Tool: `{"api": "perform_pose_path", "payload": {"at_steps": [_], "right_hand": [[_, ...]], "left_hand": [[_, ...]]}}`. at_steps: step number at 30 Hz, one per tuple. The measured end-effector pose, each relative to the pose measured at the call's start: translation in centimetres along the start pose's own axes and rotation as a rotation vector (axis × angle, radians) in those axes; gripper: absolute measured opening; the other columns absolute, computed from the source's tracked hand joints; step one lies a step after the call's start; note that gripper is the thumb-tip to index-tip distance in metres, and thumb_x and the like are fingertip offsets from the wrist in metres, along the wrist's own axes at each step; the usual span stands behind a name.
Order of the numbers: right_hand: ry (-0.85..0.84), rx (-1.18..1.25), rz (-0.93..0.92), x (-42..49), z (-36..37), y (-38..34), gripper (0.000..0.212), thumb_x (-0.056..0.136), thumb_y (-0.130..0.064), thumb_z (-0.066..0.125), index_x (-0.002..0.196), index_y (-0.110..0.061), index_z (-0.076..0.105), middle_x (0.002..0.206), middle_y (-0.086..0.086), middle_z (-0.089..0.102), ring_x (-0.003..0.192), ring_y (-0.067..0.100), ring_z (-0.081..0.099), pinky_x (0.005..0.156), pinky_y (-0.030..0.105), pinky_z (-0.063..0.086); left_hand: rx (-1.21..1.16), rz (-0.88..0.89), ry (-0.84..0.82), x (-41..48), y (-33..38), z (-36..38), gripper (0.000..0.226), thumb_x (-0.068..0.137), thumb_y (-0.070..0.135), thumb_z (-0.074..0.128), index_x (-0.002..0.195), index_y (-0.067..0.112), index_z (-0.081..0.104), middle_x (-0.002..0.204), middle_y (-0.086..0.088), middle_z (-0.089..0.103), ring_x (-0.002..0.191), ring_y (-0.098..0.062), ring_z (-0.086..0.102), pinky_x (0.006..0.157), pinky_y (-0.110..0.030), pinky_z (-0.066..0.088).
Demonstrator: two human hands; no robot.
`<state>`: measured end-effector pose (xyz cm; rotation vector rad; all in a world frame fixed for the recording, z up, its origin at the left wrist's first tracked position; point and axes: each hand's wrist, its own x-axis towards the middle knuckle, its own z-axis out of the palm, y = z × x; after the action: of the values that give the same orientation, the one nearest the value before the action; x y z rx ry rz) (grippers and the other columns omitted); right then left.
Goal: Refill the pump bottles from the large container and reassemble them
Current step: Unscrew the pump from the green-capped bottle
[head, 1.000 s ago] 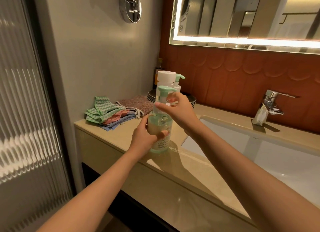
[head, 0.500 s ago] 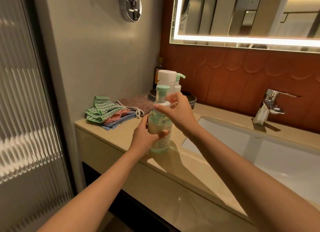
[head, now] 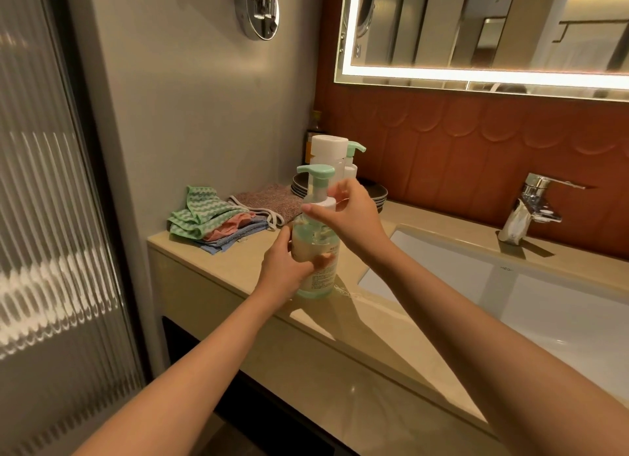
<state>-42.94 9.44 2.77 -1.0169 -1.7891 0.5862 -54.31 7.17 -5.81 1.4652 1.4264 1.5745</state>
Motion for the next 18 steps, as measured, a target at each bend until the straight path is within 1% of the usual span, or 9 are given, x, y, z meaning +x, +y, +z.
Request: {"api": "perform_pose_path", "payload": {"at_steps": [3, 5, 6, 8, 10, 12, 15, 17, 18], "right_hand": [[-0.048, 0.037, -0.006, -0.14, -0.08, 0.11, 0.039, 0.083, -0.025, 0.067, 0.117, -0.013, 0.053, 0.118, 0.004, 0.058, 0.102, 0.014, 0.054, 0.066, 0.012, 0.04], [-0.118, 0.064, -0.025, -0.36, -0.25, 0.06, 0.04, 0.087, -0.019, 0.059, 0.126, -0.013, 0.05, 0.125, 0.003, 0.056, 0.109, 0.014, 0.052, 0.065, 0.008, 0.036], [-0.146, 0.089, -0.025, -0.48, -0.33, -0.02, 0.042, 0.088, -0.019, 0.058, 0.129, -0.014, 0.048, 0.126, 0.001, 0.054, 0.109, 0.012, 0.051, 0.064, 0.006, 0.036], [-0.133, 0.107, -0.029, -0.56, -0.38, -0.11, 0.044, 0.086, -0.026, 0.064, 0.126, -0.017, 0.047, 0.12, -0.004, 0.051, 0.104, 0.006, 0.048, 0.061, 0.005, 0.038], [-0.046, 0.038, -0.051, -0.41, -0.26, -0.05, 0.046, 0.079, -0.035, 0.071, 0.115, -0.016, 0.049, 0.115, -0.001, 0.049, 0.1, 0.01, 0.048, 0.066, 0.01, 0.039], [-0.012, -0.004, -0.027, -0.25, 0.1, 0.09, 0.047, 0.076, -0.036, 0.074, 0.109, -0.013, 0.05, 0.112, 0.003, 0.051, 0.099, 0.015, 0.05, 0.07, 0.016, 0.042], [-0.024, 0.009, -0.007, -0.16, 0.37, 0.03, 0.04, 0.081, -0.026, 0.068, 0.116, -0.012, 0.052, 0.118, 0.004, 0.055, 0.102, 0.014, 0.051, 0.072, 0.019, 0.041], [-0.087, 0.078, 0.003, -0.28, 0.22, -0.26, 0.04, 0.086, -0.018, 0.06, 0.124, -0.011, 0.051, 0.121, 0.003, 0.055, 0.104, 0.011, 0.049, 0.07, 0.014, 0.038], [-0.128, 0.121, 0.016, -0.39, 0.13, -0.42, 0.041, 0.087, -0.016, 0.058, 0.127, -0.011, 0.049, 0.12, 0.0, 0.053, 0.103, 0.01, 0.049, 0.067, 0.011, 0.036]], "left_hand": [[-0.034, -0.019, 0.007, 0.04, 0.04, 0.05, 0.065, 0.071, 0.017, 0.079, 0.125, 0.025, 0.046, 0.113, 0.004, 0.059, 0.108, -0.012, 0.054, 0.089, -0.032, 0.049], [-0.074, -0.024, 0.003, 0.04, 0.14, 0.11, 0.071, 0.07, 0.016, 0.079, 0.13, 0.028, 0.043, 0.113, 0.008, 0.058, 0.106, -0.009, 0.053, 0.089, -0.03, 0.047], [-0.083, -0.021, 0.0, 0.06, 0.19, 0.15, 0.071, 0.07, 0.015, 0.079, 0.13, 0.029, 0.043, 0.111, 0.011, 0.058, 0.105, -0.008, 0.053, 0.088, -0.028, 0.047], [-0.08, -0.015, -0.002, 0.06, 0.23, 0.17, 0.069, 0.071, 0.015, 0.079, 0.128, 0.031, 0.044, 0.109, 0.013, 0.057, 0.105, -0.007, 0.053, 0.084, -0.024, 0.046], [-0.061, -0.009, -0.003, 0.06, 0.24, 0.15, 0.07, 0.071, 0.017, 0.079, 0.13, 0.029, 0.043, 0.111, 0.012, 0.056, 0.106, -0.007, 0.052, 0.08, -0.02, 0.045], [-0.039, -0.001, -0.007, 0.03, 0.22, 0.06, 0.071, 0.072, 0.018, 0.079, 0.131, 0.028, 0.042, 0.111, 0.011, 0.055, 0.106, -0.006, 0.05, 0.077, -0.017, 0.044], [-0.038, 0.009, -0.002, -0.02, 0.18, 0.01, 0.067, 0.071, 0.019, 0.079, 0.128, 0.029, 0.044, 0.111, 0.011, 0.057, 0.107, -0.007, 0.051, 0.079, -0.02, 0.047], [-0.043, 0.013, 0.003, -0.05, 0.2, 0.02, 0.065, 0.07, 0.021, 0.08, 0.125, 0.029, 0.046, 0.113, 0.009, 0.059, 0.106, -0.008, 0.052, 0.083, -0.025, 0.048], [-0.043, 0.016, 0.004, -0.08, 0.23, 0.02, 0.063, 0.07, 0.021, 0.08, 0.123, 0.03, 0.047, 0.112, 0.009, 0.059, 0.105, -0.007, 0.052, 0.082, -0.024, 0.047]]}}
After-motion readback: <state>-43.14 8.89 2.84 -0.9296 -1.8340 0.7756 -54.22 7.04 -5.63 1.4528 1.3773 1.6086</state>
